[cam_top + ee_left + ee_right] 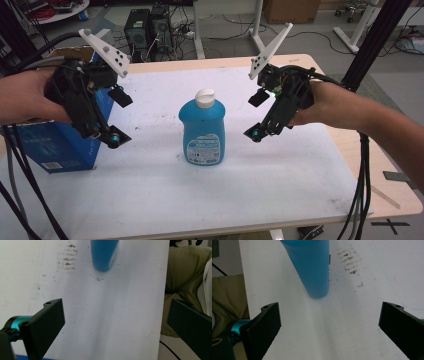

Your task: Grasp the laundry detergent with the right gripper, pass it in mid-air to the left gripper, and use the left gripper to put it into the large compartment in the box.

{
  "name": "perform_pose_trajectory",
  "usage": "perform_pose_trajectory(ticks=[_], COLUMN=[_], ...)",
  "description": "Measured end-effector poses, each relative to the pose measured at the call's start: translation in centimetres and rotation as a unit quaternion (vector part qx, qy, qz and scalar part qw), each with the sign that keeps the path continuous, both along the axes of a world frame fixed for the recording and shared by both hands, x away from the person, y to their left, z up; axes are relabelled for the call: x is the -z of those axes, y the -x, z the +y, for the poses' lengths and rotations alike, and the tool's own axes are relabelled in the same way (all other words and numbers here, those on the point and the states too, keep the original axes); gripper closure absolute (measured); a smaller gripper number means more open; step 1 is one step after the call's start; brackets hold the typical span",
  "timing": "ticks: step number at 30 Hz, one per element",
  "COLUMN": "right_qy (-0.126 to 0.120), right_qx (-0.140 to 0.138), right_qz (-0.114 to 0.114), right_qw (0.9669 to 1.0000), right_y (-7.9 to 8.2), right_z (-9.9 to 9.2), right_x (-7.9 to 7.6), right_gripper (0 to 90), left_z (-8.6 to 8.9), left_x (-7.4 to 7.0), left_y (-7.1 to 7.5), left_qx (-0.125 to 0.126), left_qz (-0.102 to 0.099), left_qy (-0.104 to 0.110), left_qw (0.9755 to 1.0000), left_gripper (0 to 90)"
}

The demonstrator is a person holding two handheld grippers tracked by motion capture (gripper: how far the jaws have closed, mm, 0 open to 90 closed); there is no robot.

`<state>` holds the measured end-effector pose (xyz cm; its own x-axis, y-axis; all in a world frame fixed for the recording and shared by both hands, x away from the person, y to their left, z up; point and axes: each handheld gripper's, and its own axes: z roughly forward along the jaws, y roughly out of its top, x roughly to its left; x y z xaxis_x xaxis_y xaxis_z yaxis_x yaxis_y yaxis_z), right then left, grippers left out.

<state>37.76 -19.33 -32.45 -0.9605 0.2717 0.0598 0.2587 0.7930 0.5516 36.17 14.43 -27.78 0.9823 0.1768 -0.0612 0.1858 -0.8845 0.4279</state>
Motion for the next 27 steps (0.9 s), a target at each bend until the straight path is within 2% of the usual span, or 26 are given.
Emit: perform_pose_trajectory(ticks=[1,8,12,13,17,27], right_qy=[-0.011,-0.038,-0.045,-0.055,-0.069,-0.092], right_qx=[0.001,0.002,0.002,0.005,0.002,-0.018], right_qz=[-0.003,-0.001,-0.007,-0.015,-0.020,-0.015], right_qw=[0.9999,0.9993,0.9990,0.9984,0.9974,0.9955], right_y=[0.1,0.2,0.1,0.1,-0.1,-0.2], right_z=[-0.1,-0.2,-0.1,0.1,0.8,2.6], right_x=[0.5,1.6,2.0,2.3,2.7,4.0], right_gripper=[3.3,3.3,3.3,3.2,3.3,3.2], left_z=[-0.1,-0.3,-0.3,-0.4,-0.4,-0.4], left_x=[0.1,0.3,0.4,0.4,0.5,0.5], left_y=[0.0,-0.2,-0.2,-0.3,-0.3,-0.4], left_qx=[0.000,-0.001,-0.001,-0.002,-0.001,0.000], left_qz=[0.000,0.002,0.002,0.003,0.003,0.002], left_qy=[0.000,0.001,0.001,0.003,0.001,0.001], left_qw=[1.0000,1.0000,1.0000,1.0000,1.0000,1.0000], left_gripper=[1.7,1.7,1.7,1.7,1.6,1.7])
